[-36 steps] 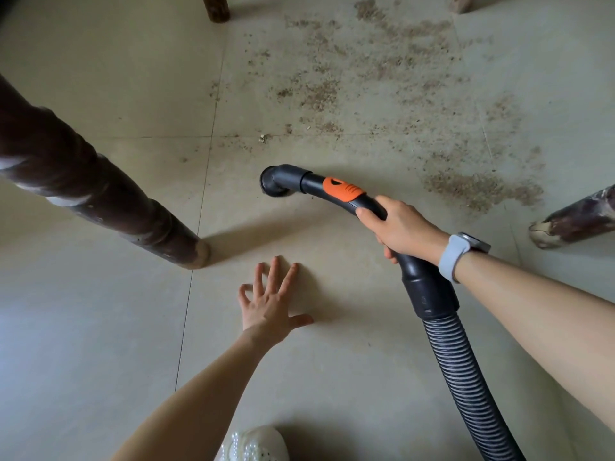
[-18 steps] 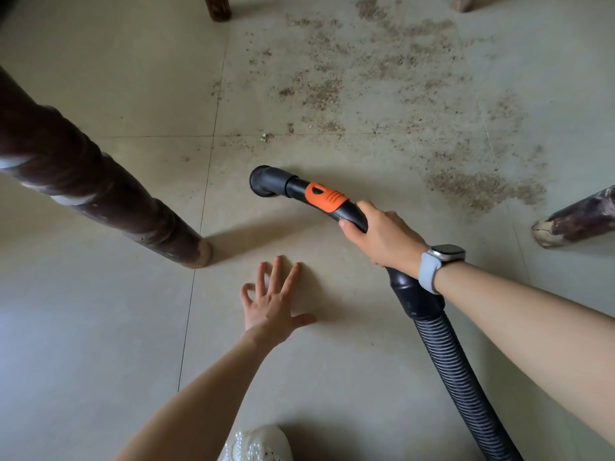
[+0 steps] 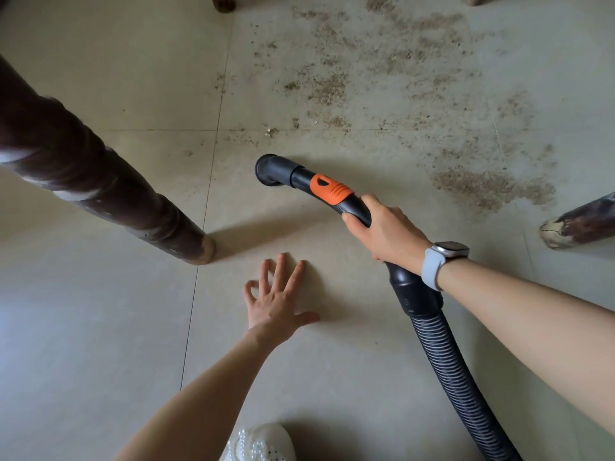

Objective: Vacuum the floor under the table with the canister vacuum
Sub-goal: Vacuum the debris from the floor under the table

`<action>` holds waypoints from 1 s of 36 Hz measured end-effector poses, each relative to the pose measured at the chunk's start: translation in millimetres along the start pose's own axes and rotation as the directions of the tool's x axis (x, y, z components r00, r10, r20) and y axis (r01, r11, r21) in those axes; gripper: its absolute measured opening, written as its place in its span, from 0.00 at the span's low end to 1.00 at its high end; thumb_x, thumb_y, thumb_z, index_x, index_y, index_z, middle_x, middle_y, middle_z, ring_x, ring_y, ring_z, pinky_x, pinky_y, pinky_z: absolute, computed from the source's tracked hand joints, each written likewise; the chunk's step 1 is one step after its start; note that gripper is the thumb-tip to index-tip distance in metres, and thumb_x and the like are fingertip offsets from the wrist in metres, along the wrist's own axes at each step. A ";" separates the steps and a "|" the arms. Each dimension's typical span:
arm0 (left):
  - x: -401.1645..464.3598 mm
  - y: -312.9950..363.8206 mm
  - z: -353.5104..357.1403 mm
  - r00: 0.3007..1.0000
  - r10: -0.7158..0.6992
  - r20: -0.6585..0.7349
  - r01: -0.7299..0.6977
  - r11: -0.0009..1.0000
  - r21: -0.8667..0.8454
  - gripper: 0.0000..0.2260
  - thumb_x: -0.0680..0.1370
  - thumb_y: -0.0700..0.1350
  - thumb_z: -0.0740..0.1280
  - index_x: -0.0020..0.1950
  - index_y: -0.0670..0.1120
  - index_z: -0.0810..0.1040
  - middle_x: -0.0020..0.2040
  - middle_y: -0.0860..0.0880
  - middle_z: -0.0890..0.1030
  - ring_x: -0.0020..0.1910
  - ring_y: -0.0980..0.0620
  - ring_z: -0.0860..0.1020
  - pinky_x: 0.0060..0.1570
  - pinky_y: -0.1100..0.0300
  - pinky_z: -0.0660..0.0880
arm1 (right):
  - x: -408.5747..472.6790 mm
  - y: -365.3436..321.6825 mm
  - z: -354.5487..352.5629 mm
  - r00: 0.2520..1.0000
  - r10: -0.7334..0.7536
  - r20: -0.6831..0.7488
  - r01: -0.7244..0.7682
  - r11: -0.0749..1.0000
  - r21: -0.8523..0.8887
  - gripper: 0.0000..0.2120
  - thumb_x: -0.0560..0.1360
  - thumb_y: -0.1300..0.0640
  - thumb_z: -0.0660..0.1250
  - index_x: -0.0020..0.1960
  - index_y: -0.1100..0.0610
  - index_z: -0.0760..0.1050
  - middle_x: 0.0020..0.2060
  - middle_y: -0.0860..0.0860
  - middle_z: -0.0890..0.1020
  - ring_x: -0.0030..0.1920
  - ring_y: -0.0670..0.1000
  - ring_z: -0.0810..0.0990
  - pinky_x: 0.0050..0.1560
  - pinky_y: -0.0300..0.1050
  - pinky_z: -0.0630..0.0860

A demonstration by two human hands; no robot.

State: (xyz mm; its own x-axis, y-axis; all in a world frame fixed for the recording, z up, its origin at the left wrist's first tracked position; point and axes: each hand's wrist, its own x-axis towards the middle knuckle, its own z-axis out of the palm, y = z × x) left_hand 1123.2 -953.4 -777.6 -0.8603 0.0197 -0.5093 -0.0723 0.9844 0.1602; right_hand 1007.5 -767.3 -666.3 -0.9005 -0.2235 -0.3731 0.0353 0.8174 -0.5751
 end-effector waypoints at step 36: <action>-0.3 -1.3 -1.6 0.999 0.016 0.032 -0.015 1.000 -0.022 0.45 0.71 0.69 0.63 0.76 0.60 0.36 0.76 0.52 0.33 0.75 0.43 0.34 0.71 0.38 0.46 | 25.2 -63.7 5.5 0.966 -0.165 0.198 0.174 0.984 -0.033 0.12 0.79 0.45 0.59 0.49 0.55 0.67 0.34 0.51 0.77 0.23 0.53 0.78 0.25 0.39 0.71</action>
State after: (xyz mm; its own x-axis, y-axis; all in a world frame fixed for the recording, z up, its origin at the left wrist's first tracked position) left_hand 1122.8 -955.0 -776.3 -0.8448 0.0408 -0.5335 -0.0705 0.9799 0.1866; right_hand 985.0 -827.9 -643.1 -0.7899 -0.4559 -0.4102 -0.1366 0.7829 -0.6070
